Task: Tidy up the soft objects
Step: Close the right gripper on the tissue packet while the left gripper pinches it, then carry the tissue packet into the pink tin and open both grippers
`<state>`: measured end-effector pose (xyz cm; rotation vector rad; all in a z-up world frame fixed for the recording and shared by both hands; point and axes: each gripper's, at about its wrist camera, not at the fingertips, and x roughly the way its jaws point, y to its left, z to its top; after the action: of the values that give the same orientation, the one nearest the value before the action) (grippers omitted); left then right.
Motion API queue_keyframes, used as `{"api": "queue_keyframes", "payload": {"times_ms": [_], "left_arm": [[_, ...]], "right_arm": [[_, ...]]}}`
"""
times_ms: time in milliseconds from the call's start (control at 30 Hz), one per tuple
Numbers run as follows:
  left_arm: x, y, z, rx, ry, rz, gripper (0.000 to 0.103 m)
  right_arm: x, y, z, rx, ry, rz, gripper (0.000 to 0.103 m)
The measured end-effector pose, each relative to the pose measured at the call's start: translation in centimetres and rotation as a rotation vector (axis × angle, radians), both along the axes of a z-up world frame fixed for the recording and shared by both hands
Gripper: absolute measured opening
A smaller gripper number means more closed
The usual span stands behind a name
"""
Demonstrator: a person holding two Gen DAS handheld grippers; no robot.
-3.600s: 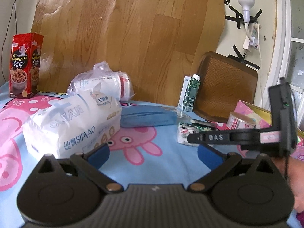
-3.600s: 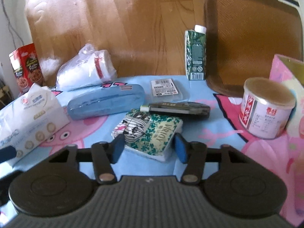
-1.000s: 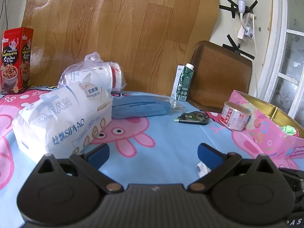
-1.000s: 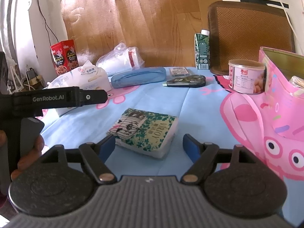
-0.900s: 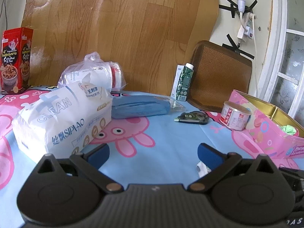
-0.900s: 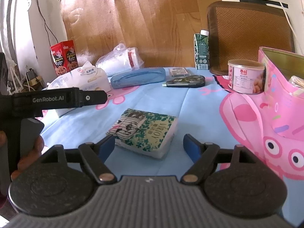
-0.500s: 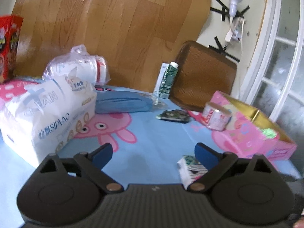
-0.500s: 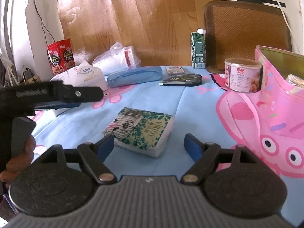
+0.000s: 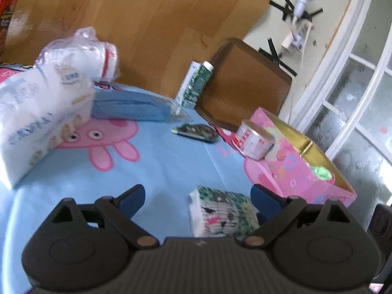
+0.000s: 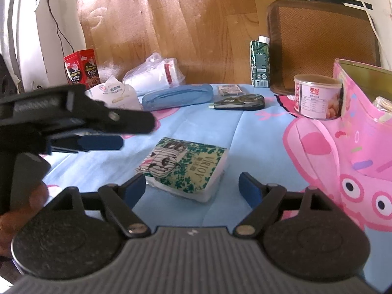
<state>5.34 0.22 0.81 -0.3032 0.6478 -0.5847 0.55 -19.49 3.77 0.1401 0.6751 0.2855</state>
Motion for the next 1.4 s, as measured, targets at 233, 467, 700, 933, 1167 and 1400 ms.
{"api": "queue_keyframes", "payload": {"times_ms": [233,467,700,933,1167,1400], "left_arm": [[-0.3,-2.5,-1.0,0.103,-0.019,-0.037,0.075],[-0.6,-3.0,-1.0,0.116,-0.036,-0.084,0.06],[-0.4,-3.7,0.7,0.047,-0.018,-0.06,0.058],[0.0,-12.1,6.1,0.057,-0.145,-0.202,0.058],[2.2,-24.4,7.6,0.089,-0.179,-0.337,0.06],[4.6,-29.1,6.7,0.134,-0.144,-0.286,0.077]], "right_arm": [[0.0,0.7,-0.1,-0.03,-0.011,0.03,0.062],[-0.2,1.0,0.0,-0.047,-0.045,0.065,0.054],[-1.5,0.0,0.9,-0.002,-0.136,0.028,0.052],[-2.7,-7.2,4.5,-0.009,-0.287,-0.116,0.051],[-1.6,-16.3,5.4,-0.052,-0.286,-0.292,0.052],[2.9,-20.8,4.4,-0.071,-0.184,-0.447,0.057]]}}
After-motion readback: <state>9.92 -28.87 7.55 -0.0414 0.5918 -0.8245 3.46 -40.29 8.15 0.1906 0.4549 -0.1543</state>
